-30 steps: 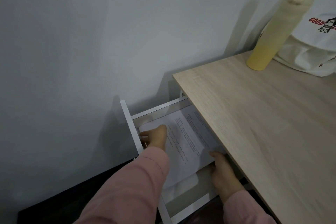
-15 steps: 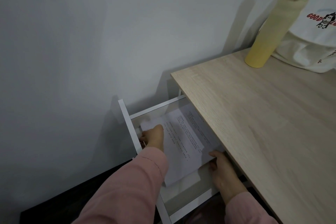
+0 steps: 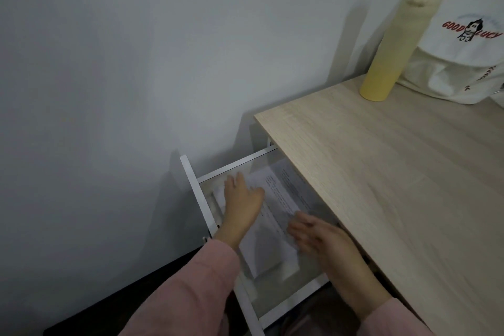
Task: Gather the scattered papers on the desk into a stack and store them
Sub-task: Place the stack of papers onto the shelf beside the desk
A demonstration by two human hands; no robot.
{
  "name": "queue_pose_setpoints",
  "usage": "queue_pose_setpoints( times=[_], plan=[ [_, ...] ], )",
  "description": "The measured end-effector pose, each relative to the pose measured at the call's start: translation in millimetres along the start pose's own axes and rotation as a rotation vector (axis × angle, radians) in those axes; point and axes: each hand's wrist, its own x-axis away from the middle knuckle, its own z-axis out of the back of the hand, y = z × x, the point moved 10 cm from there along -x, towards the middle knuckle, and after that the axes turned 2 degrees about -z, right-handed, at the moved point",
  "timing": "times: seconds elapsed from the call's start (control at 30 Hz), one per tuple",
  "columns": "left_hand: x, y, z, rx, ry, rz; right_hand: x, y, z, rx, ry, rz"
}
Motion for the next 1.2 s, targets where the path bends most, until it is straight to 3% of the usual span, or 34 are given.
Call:
queue_pose_setpoints(
  times=[0.07,0.13,0.2,0.3,0.37,0.5,0.83,1.2],
  plan=[
    [15,17,21,-0.334,0.117,-0.252,13,-40,-5,0.318,-0.035,0.306],
    [28,13,46,-0.468,0.269,-0.299,26,-79,-1,0.564,0.049,0.583],
    [35,-11,61,-0.336,0.296,-0.142,28,-97,4,0.802,0.114,0.736],
    [38,-34,56,0.073,0.231,0.075,2,-90,27,1.222,0.209,0.691],
    [36,-36,53,0.275,0.265,0.123,-7,-89,45,1.354,0.297,0.654],
    [30,-24,41,0.361,0.201,0.102,-13,-92,53,1.392,0.358,0.657],
    [24,38,-52,0.273,-0.140,-0.081,-9,-94,49,1.414,0.364,0.668],
    [17,62,-94,0.468,-0.210,-0.111,-10,-96,51,1.405,0.419,0.725]
  ],
)
